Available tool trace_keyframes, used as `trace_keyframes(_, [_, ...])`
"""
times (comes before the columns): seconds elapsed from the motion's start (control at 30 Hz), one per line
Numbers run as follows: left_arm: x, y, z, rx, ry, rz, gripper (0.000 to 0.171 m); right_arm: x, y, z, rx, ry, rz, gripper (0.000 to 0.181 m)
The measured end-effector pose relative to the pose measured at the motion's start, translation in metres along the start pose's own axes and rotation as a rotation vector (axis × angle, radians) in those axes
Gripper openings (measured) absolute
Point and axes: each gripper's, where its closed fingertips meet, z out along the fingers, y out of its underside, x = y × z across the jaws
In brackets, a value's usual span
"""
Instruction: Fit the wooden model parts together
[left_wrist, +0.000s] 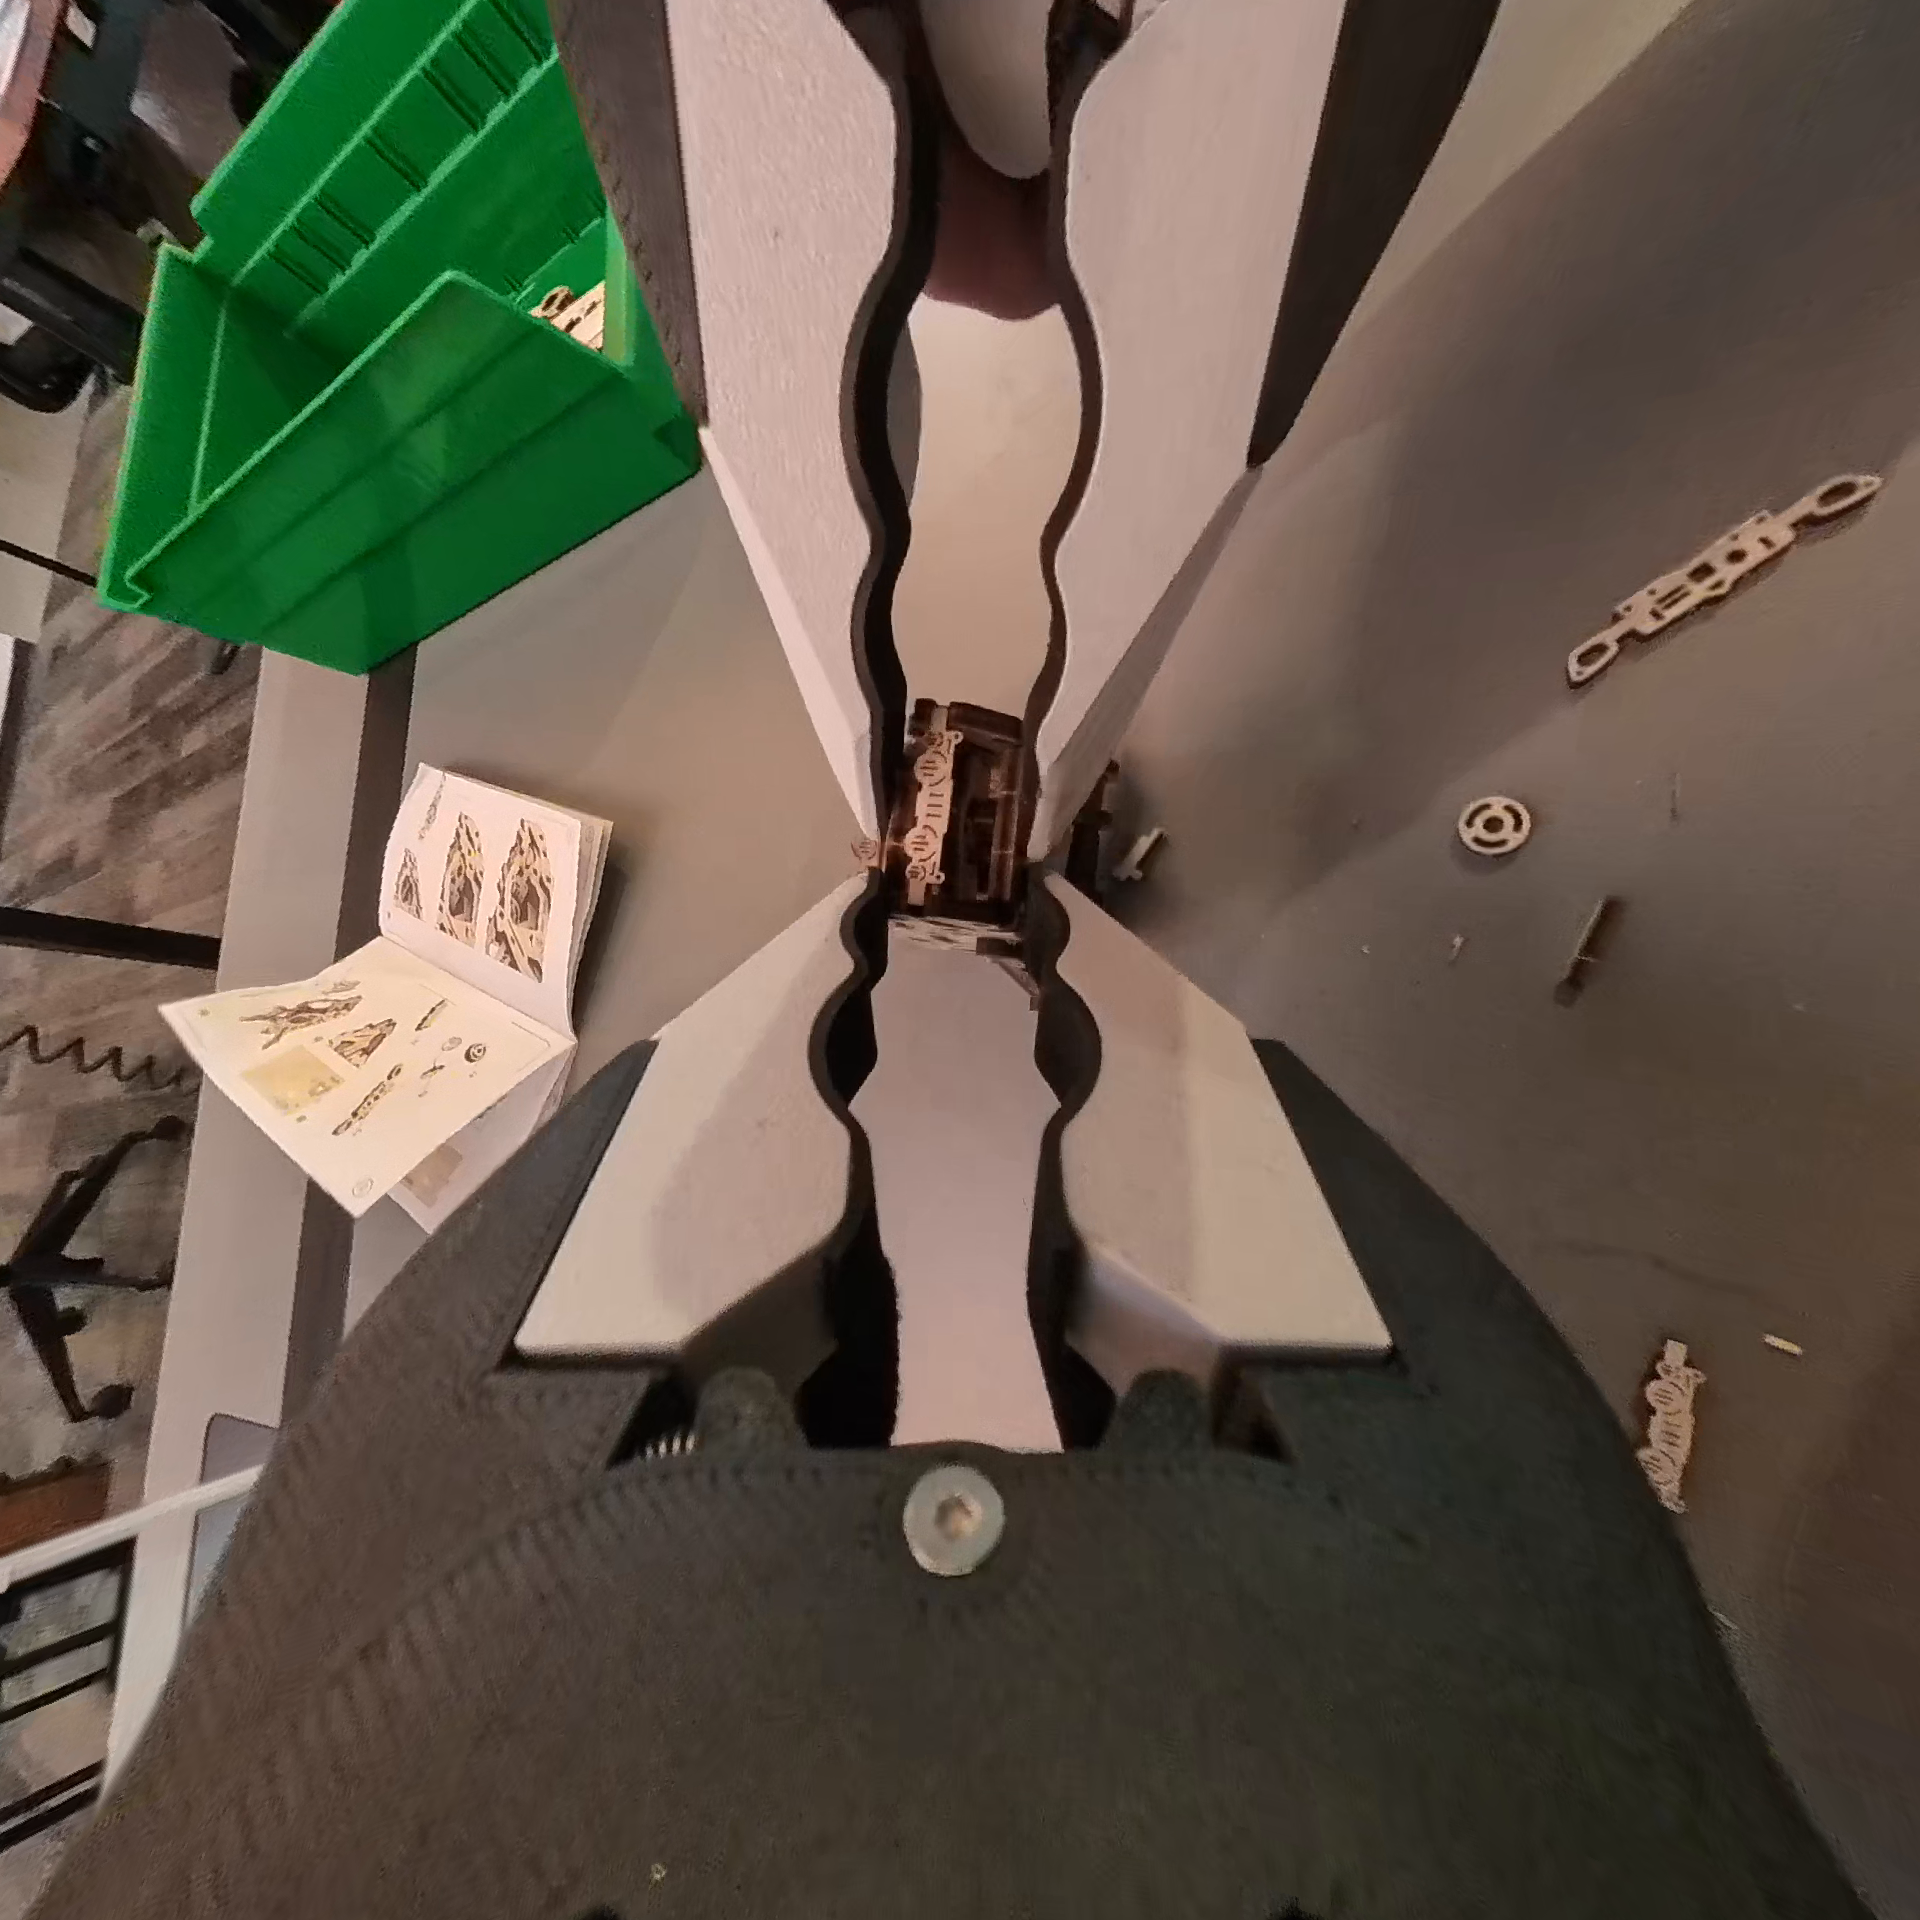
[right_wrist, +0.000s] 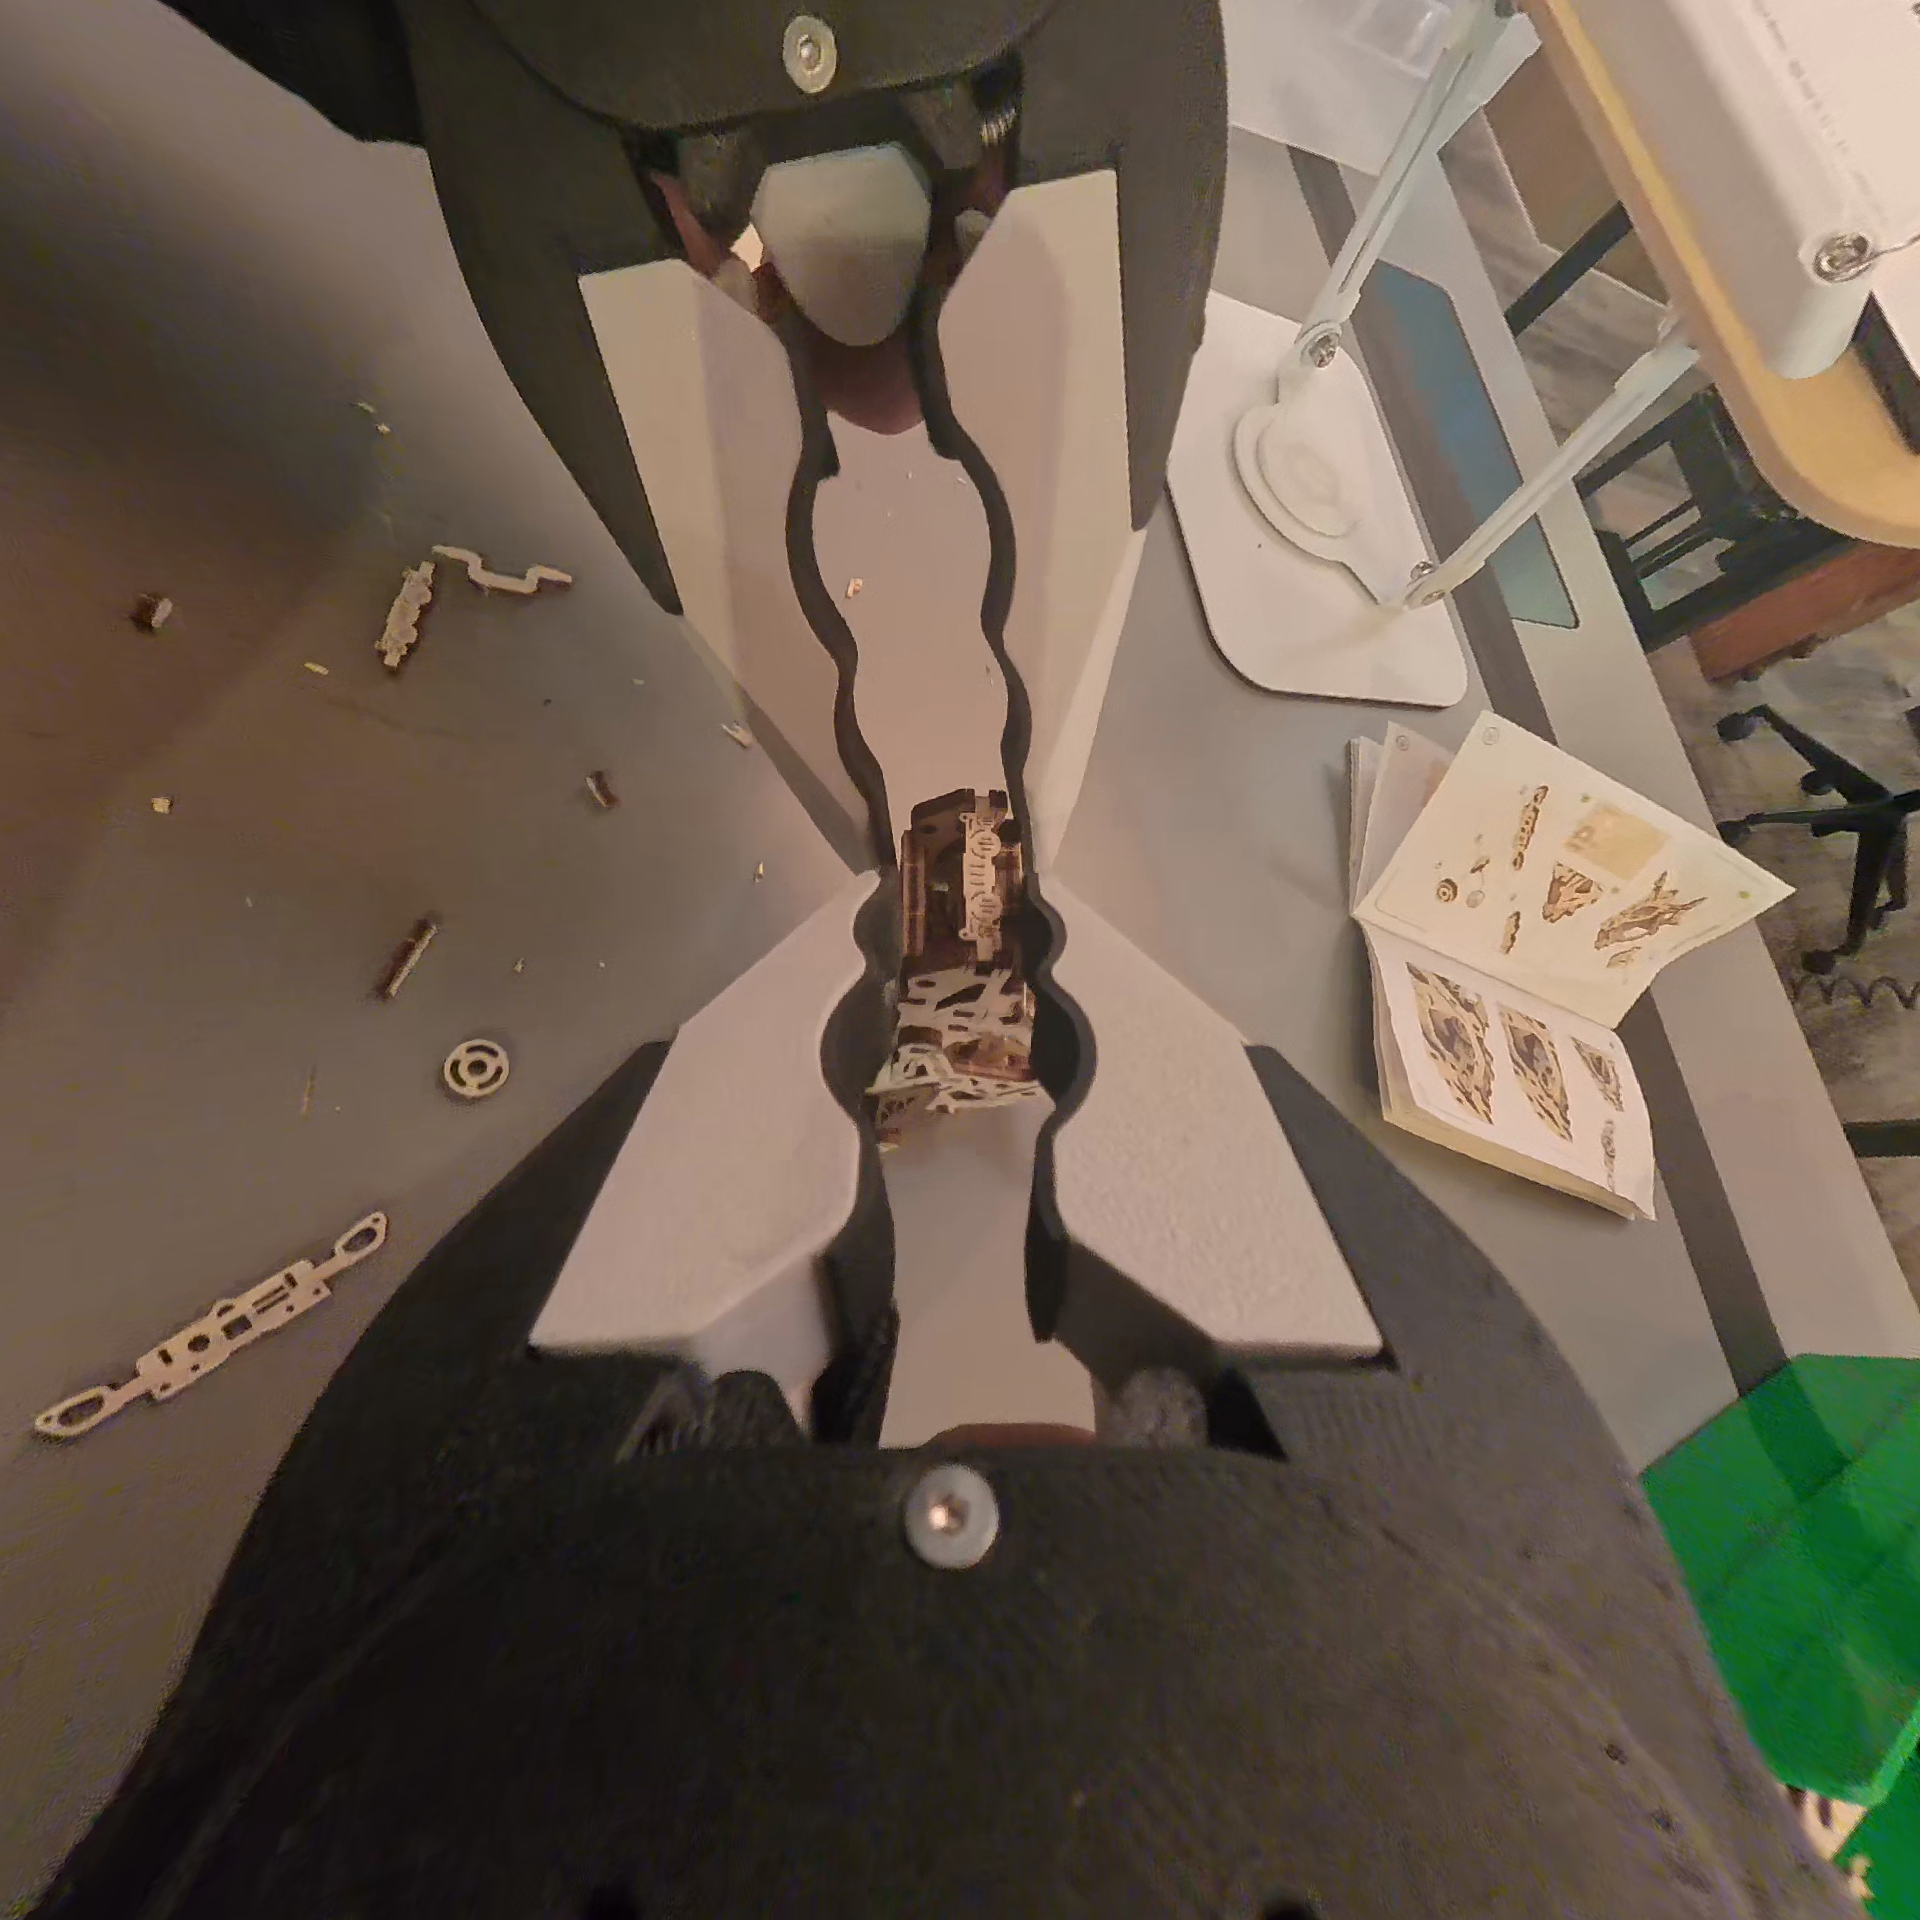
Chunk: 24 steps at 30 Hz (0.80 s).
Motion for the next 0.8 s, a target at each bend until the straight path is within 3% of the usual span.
trace_keyframes(0.23, [0.0014, -0.0013, 0.0009, -0.027, 0.013, 0.025, 0.022, -0.0013, 0.0014, -0.0013, -0.006, 0.009, -0.014, 0.019])
trace_keyframes(0.47, [0.0032, -0.0031, 0.0032, 0.057, 0.066, -0.093, 0.024, -0.0015, 0.0019, -0.0026, 0.037, 0.0, 0.041, 0.019])
trace_keyframes(0.8, [0.0034, -0.0033, 0.0042, 0.029, 0.076, 0.008, 0.022, -0.0019, 0.0026, -0.0024, 0.006, -0.022, 0.018, 0.019])
